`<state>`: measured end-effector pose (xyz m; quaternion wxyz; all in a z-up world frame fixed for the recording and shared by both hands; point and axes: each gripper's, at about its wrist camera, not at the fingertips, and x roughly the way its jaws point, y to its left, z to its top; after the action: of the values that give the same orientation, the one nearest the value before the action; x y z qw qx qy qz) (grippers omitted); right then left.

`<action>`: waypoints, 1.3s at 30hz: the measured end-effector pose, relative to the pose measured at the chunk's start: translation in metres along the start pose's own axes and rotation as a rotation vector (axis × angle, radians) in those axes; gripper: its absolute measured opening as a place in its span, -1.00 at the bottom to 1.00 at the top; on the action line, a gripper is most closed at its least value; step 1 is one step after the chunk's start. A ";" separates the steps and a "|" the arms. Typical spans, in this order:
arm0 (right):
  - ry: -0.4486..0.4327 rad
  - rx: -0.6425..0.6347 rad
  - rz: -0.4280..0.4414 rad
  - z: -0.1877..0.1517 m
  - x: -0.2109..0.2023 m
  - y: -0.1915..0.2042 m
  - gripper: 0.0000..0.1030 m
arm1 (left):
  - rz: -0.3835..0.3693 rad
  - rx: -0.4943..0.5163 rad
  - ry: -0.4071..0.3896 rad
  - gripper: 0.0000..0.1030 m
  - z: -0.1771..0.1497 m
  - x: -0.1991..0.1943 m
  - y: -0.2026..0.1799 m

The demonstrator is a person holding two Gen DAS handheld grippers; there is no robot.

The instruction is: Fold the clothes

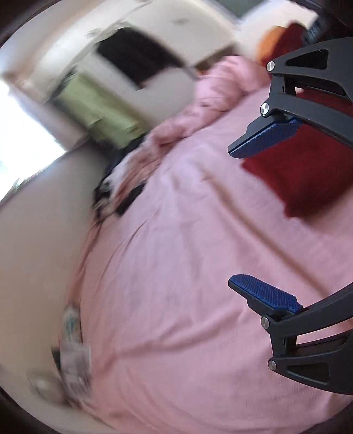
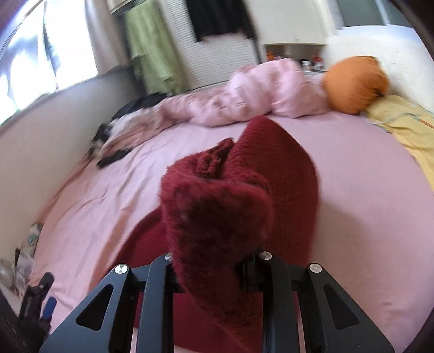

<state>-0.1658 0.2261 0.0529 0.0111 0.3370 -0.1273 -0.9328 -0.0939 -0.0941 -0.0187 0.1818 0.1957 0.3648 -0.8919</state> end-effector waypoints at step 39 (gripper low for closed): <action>0.431 0.130 0.603 -0.091 0.050 0.070 0.85 | -0.170 -0.101 0.054 0.71 0.043 0.011 0.041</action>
<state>-0.1515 0.1319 -0.0284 0.2905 0.4731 -0.2745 -0.7852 -0.0932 -0.1547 -0.0198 0.1050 0.1787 0.4294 -0.8790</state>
